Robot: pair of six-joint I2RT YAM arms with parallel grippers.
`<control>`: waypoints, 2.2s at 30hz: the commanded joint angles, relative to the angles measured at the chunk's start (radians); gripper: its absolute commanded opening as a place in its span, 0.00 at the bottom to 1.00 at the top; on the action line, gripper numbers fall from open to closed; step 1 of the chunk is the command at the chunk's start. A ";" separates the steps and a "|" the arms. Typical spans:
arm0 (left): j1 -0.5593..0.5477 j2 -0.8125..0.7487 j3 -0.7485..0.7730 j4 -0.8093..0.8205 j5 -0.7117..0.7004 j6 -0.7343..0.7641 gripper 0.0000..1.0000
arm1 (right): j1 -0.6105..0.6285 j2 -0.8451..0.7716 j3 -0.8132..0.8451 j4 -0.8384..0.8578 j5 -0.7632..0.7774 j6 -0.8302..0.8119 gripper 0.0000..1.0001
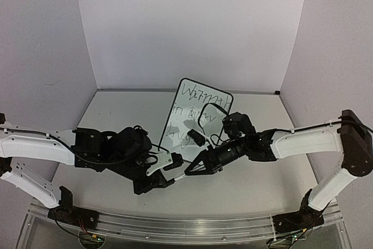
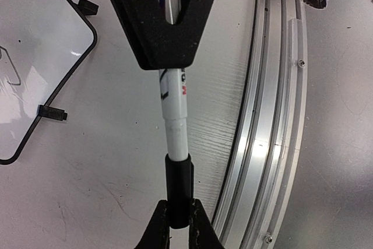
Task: Write a sentence on the whiteboard
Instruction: Insert the whiteboard marker without the cap into the pen cap.
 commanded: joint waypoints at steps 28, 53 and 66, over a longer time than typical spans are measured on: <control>-0.004 -0.035 0.096 0.214 0.109 -0.108 0.00 | 0.075 0.038 0.044 0.133 -0.039 0.009 0.00; -0.003 -0.040 0.093 0.420 0.106 -0.099 0.00 | 0.115 0.035 0.032 0.212 -0.060 0.050 0.00; -0.004 -0.026 0.106 0.449 0.104 -0.085 0.00 | 0.134 0.041 0.028 0.241 -0.048 0.065 0.00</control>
